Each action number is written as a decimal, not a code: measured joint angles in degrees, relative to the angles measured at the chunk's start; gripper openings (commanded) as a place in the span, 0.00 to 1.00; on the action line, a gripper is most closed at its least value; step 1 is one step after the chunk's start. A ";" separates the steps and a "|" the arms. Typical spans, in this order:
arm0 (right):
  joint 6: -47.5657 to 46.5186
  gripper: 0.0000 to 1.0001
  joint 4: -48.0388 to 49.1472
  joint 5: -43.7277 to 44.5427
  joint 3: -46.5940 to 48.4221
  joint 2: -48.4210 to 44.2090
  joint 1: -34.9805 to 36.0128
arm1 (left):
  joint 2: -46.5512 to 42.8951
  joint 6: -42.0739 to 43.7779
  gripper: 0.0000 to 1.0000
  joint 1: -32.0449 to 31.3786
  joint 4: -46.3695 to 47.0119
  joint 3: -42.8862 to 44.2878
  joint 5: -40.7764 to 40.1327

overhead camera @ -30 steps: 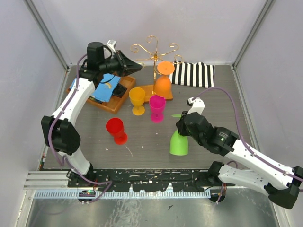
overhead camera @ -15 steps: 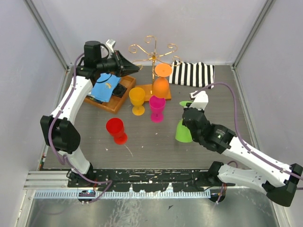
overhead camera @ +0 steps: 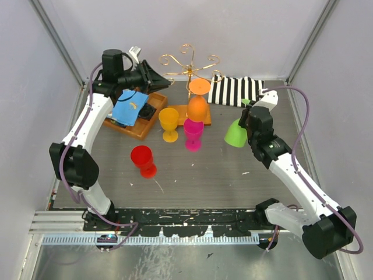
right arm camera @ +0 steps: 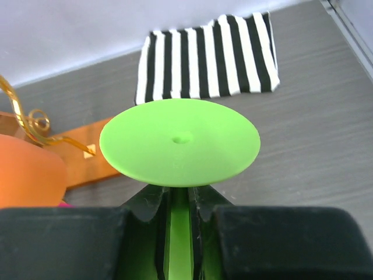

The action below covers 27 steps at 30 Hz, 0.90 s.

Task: Place the wine glass upside down on the wine glass rack
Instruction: Adjust the wine rack at the center of the board.

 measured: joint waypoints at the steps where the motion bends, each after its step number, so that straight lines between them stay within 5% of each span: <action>1: -0.57 0.01 1.99 -0.70 -0.61 0.04 -0.31 | 0.00 0.07 0.36 0.02 0.20 0.02 -0.07; 9: -9.33 0.03 24.00 -6.32 -10.03 0.39 -1.14 | 0.33 0.02 0.48 0.33 1.03 0.00 -1.55; 18: -16.24 0.01 36.09 -10.43 -9.88 5.09 -1.25 | 0.85 -2.34 0.53 0.52 6.16 -2.08 -1.44; 27: -22.36 0.00 46.51 -19.43 -10.05 11.89 -4.39 | 0.22 -1.86 0.69 0.76 10.47 -5.22 -1.18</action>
